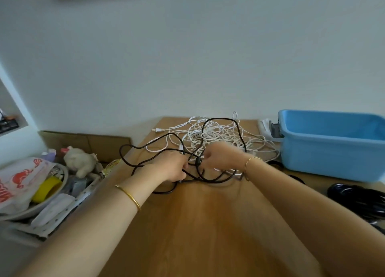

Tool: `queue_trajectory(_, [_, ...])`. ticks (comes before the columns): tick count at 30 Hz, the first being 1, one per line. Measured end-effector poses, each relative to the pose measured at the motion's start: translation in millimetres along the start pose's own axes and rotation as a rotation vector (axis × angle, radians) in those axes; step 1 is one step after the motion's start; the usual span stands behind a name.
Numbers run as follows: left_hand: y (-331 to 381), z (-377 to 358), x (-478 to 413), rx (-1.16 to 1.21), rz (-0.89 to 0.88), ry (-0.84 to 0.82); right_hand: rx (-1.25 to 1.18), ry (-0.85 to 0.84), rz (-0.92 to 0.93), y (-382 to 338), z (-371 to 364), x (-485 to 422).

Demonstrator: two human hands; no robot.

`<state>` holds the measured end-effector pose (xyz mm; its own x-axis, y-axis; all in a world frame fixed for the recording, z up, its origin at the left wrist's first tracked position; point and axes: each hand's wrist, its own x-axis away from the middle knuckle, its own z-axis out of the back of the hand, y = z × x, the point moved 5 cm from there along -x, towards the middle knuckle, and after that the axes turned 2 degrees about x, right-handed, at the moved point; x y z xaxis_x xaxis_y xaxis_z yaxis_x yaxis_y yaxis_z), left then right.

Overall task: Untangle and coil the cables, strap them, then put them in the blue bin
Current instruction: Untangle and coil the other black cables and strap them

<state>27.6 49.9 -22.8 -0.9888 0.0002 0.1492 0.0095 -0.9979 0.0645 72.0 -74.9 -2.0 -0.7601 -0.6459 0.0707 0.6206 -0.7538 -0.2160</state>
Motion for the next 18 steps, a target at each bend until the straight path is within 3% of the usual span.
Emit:
queue_trajectory(3, [1, 0, -1, 0.021, -0.034, -0.038, -0.136, 0.267, -0.099, 24, 40, 0])
queue_trajectory(7, [4, -4, 2, -0.139, -0.032, -0.068, -0.372, 0.500, -0.161, 38, 60, -3])
queue_trajectory(11, [2, 6, 4, -0.071, -0.054, 0.137, -0.592, 0.676, -0.130, 41, 74, 2])
queue_trajectory(18, [-9, 56, 14, 0.139, -0.084, 0.612, -0.802, 0.751, -0.075, 25, 80, 4])
